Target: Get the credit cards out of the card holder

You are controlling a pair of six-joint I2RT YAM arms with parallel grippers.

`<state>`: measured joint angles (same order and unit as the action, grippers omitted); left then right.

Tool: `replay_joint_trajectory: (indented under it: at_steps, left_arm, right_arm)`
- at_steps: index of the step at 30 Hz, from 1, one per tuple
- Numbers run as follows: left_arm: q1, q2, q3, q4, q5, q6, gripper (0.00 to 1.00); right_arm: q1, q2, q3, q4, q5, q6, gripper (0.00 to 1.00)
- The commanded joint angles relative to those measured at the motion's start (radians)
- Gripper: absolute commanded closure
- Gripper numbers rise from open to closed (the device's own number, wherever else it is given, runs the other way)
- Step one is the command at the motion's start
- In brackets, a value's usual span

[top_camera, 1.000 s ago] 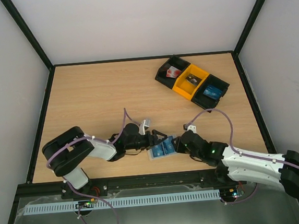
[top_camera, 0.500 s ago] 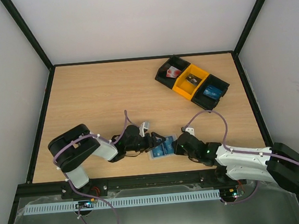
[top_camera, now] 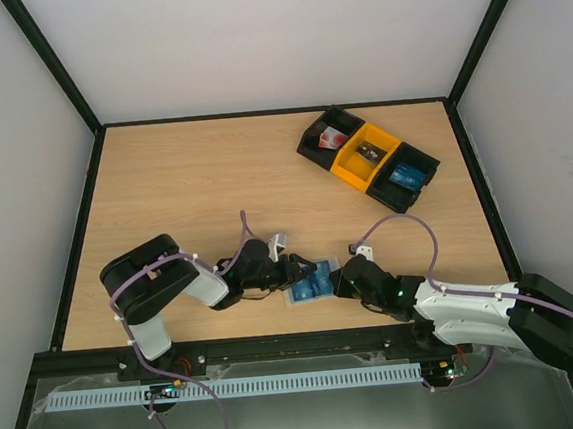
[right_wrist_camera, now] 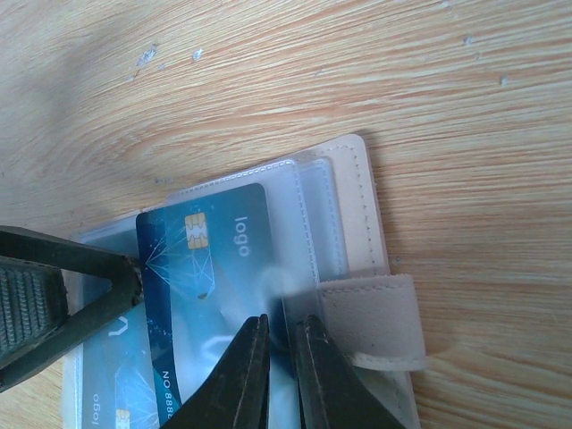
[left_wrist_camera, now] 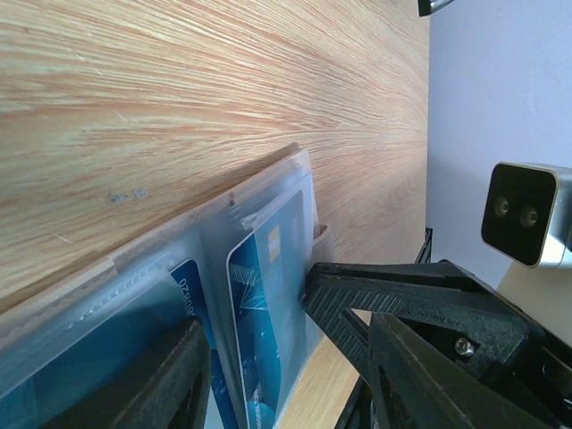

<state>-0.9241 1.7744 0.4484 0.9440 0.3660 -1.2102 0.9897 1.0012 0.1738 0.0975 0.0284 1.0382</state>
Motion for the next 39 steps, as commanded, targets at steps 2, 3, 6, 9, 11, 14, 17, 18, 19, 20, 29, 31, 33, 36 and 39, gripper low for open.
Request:
replay_joint_trajectory:
  at_steps: [2, 3, 6, 9, 11, 14, 17, 18, 19, 20, 29, 31, 33, 36, 39]
  left_arm:
    - [0.001, 0.040, 0.020, 0.002, -0.012, 0.027, 0.53]
    - [0.002, 0.047, 0.025, -0.001, -0.014, 0.031, 0.54]
    - [0.001, 0.066, 0.037, 0.002, -0.012, 0.034, 0.58]
    - [0.001, 0.075, 0.038, 0.012, -0.014, 0.031, 0.63]
    - [0.000, 0.077, 0.036, 0.017, -0.015, 0.031, 0.68]
    - [0.000, 0.079, 0.039, 0.023, -0.012, 0.032, 0.72]
    - [0.000, 0.085, 0.039, 0.035, -0.006, 0.029, 0.83]
    - [0.000, 0.085, 0.037, 0.035, -0.006, 0.028, 0.88]
    - [0.001, 0.082, 0.035, 0.035, -0.006, 0.029, 0.92]
    - [0.002, 0.079, 0.034, 0.035, -0.007, 0.029, 0.95]
    - [0.007, 0.042, -0.017, 0.029, -0.027, 0.021, 0.98]
    - [0.010, 0.025, -0.036, 0.023, -0.038, 0.021, 0.97]
    - [0.012, 0.007, -0.053, 0.013, -0.048, 0.023, 0.97]
    - [0.017, -0.019, -0.071, -0.012, -0.062, 0.027, 0.97]
    - [0.020, -0.041, -0.085, -0.015, -0.066, 0.027, 0.97]
  right_arm:
    - [0.004, 0.028, -0.036, -0.013, -0.018, 0.013, 0.89]
    - [0.003, 0.030, -0.036, -0.009, -0.018, 0.014, 0.89]
    - [0.003, 0.036, -0.038, -0.002, -0.019, 0.014, 0.89]
    - [0.004, 0.037, -0.039, -0.001, -0.022, 0.014, 0.89]
    - [0.003, 0.036, -0.041, 0.000, -0.021, 0.015, 0.89]
    - [0.004, 0.037, -0.044, 0.006, -0.021, 0.014, 0.89]
    - [0.004, 0.044, -0.046, 0.014, -0.020, 0.014, 0.89]
    - [0.003, 0.047, -0.046, 0.014, -0.019, 0.014, 0.89]
    - [0.003, 0.051, -0.046, 0.016, -0.019, 0.014, 0.89]
    - [0.003, 0.054, -0.045, 0.017, -0.019, 0.014, 0.89]
    - [0.004, 0.049, -0.053, 0.017, -0.012, 0.020, 0.89]
    - [0.003, 0.044, -0.055, 0.013, -0.009, 0.022, 0.89]
    - [0.004, 0.042, -0.057, 0.009, -0.006, 0.022, 0.89]
    - [0.004, 0.042, -0.057, 0.011, -0.003, 0.025, 0.89]
    - [0.004, 0.043, -0.054, 0.010, 0.002, 0.024, 0.89]
